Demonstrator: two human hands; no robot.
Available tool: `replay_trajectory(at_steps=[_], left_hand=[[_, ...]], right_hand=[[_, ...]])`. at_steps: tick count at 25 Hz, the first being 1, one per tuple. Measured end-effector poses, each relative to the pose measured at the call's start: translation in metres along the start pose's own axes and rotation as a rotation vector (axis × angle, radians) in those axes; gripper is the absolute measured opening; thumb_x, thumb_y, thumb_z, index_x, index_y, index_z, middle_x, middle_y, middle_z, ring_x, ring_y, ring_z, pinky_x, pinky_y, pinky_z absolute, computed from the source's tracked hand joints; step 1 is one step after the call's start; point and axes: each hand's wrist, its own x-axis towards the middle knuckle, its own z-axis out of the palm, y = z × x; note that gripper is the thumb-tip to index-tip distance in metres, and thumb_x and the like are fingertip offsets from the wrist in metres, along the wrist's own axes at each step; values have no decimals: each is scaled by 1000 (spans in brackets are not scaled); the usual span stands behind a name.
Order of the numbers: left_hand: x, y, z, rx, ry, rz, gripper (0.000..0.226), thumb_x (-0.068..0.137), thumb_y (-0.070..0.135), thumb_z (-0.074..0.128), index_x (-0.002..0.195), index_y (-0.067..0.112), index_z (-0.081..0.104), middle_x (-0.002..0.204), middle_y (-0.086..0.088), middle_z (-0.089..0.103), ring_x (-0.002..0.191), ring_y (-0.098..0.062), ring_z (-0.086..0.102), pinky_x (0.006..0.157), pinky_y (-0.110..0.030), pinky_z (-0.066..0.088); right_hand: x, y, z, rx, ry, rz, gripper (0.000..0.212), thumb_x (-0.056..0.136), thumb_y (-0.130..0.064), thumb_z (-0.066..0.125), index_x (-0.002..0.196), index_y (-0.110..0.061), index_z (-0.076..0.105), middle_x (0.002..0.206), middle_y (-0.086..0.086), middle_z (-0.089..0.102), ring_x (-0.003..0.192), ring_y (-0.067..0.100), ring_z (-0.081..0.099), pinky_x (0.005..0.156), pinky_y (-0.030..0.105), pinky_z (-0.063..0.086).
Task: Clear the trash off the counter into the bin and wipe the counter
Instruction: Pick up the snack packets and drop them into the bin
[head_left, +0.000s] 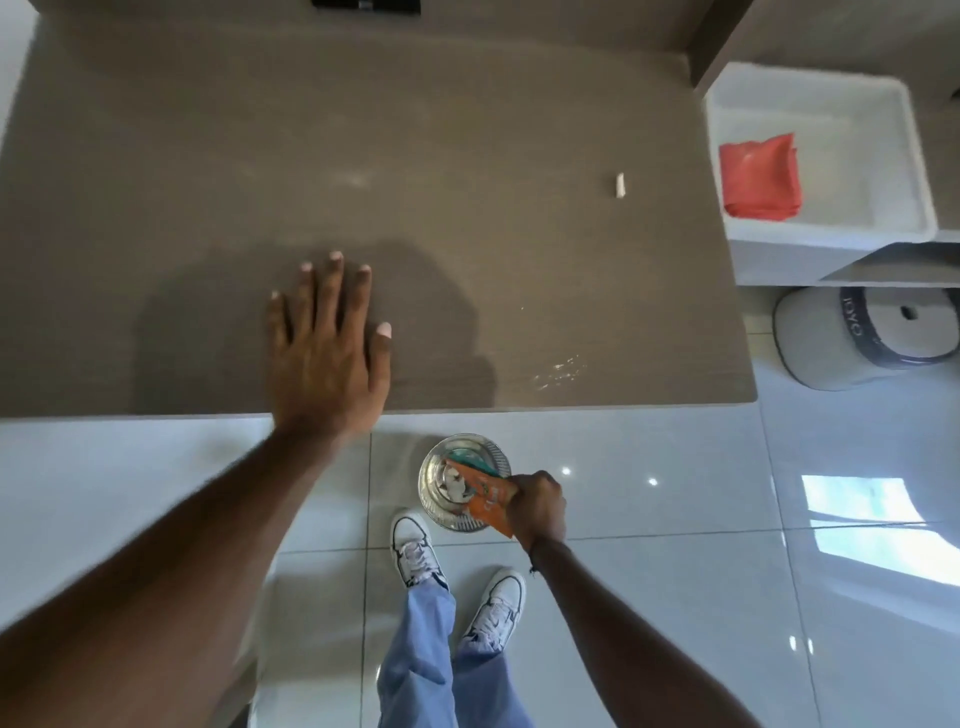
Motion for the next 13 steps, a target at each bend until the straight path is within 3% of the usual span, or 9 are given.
replay_trajectory(at_steps=[4, 7, 11, 13], left_hand=[[2, -1, 5, 44, 60, 13, 63, 105, 48, 21, 163, 22, 20, 174, -9, 20, 159, -36, 23, 127, -61, 21], [3, 1, -5, 34, 27, 6, 64, 105, 48, 20, 163, 22, 18, 174, -9, 18, 160, -37, 20, 128, -62, 19], [4, 6, -19, 41, -45, -5, 65, 104, 48, 20, 164, 22, 16, 176, -8, 14, 161, -35, 17, 129, -63, 19], [4, 9, -22, 41, -72, -5, 66, 104, 47, 20, 164, 22, 16, 176, -8, 13, 161, -35, 17, 128, -63, 19]], right_hand=[[45, 14, 42, -90, -67, 50, 46, 80, -30, 66, 126, -22, 67, 114, 18, 74, 106, 41, 68, 88, 41, 55], [28, 15, 34, -82, -18, -11, 33, 84, -34, 62, 112, -20, 71, 107, 15, 75, 99, 40, 69, 81, 39, 55], [-28, -13, -11, 34, 108, -317, 14, 85, -16, 62, 88, -19, 75, 93, 4, 78, 76, 27, 73, 65, 36, 60], [-51, -42, -45, 157, 246, -547, 14, 84, -13, 64, 85, -25, 72, 83, -7, 75, 64, 10, 67, 58, 28, 57]])
